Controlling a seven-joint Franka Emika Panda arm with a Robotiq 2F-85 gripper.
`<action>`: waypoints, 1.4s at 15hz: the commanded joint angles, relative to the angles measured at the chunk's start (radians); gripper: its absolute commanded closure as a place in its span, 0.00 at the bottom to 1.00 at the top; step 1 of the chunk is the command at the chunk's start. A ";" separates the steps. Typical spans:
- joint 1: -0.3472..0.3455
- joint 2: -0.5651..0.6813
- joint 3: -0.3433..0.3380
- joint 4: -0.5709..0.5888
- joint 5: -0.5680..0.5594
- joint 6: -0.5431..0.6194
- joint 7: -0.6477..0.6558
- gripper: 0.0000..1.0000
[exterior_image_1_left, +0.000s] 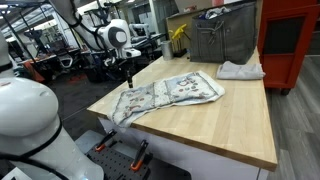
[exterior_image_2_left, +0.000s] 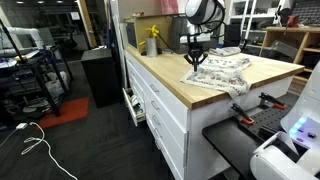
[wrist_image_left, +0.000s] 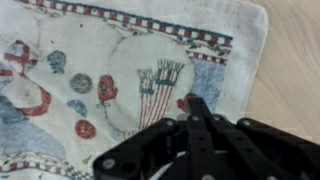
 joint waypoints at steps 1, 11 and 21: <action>0.024 0.036 0.015 0.013 0.036 0.034 -0.033 1.00; 0.050 0.112 0.025 0.038 0.078 0.124 -0.063 1.00; 0.087 0.154 0.023 0.099 0.055 0.159 -0.053 1.00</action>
